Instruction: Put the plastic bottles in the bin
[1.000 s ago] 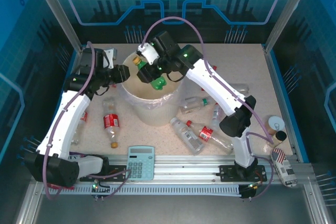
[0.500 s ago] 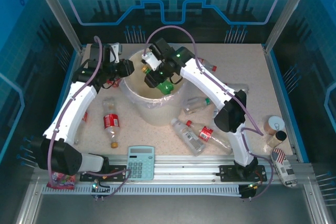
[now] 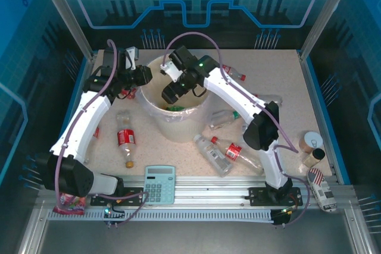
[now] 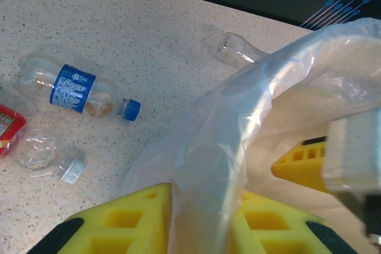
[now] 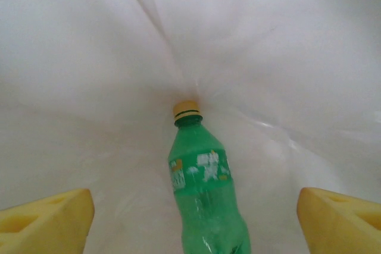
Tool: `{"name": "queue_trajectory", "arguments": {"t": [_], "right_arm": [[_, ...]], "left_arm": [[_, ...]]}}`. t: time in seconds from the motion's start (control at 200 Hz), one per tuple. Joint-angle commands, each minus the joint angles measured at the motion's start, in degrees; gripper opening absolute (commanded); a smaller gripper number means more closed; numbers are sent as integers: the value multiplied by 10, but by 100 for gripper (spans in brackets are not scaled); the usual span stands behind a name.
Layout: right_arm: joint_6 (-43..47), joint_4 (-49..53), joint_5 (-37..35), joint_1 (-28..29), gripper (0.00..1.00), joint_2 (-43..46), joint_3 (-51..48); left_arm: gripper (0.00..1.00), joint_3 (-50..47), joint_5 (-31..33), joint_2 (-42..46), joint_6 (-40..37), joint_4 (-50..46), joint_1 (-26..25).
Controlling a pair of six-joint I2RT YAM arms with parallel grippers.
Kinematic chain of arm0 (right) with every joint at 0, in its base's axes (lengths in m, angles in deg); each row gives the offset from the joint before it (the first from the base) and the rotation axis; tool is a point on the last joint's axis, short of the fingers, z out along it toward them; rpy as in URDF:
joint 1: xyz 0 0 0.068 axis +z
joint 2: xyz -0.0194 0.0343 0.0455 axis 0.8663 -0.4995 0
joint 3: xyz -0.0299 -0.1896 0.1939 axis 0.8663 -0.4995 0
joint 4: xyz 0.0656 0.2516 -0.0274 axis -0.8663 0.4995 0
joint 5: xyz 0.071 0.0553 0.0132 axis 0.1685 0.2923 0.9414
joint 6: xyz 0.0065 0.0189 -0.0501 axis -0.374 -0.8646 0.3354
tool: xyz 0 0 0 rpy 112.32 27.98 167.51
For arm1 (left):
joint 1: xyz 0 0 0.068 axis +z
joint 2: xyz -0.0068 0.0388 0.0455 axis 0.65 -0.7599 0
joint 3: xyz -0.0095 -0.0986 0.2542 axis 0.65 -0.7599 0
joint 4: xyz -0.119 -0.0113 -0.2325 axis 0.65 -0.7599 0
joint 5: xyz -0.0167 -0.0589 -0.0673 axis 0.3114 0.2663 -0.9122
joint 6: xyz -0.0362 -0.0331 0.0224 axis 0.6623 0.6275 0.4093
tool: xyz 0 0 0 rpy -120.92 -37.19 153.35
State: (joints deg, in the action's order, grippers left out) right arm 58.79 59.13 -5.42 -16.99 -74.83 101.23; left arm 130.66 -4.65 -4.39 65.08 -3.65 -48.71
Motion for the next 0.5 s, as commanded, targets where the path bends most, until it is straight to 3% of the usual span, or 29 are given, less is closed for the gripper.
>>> {"name": "queue_trajectory", "arguments": {"t": [0.0, 0.325, 0.495], "right_arm": [[18, -8, 1, -6, 94, 75, -3], [20, -15, -51, -12, 99, 213, -40], [-40, -18, -83, -70, 96, 328, -150]], "left_arm": [[26, 14, 26, -18, 7, 7, -3], [23, 35, 36, -41, 9, 14, -3], [23, 53, 50, -56, 6, 14, -3]]}}
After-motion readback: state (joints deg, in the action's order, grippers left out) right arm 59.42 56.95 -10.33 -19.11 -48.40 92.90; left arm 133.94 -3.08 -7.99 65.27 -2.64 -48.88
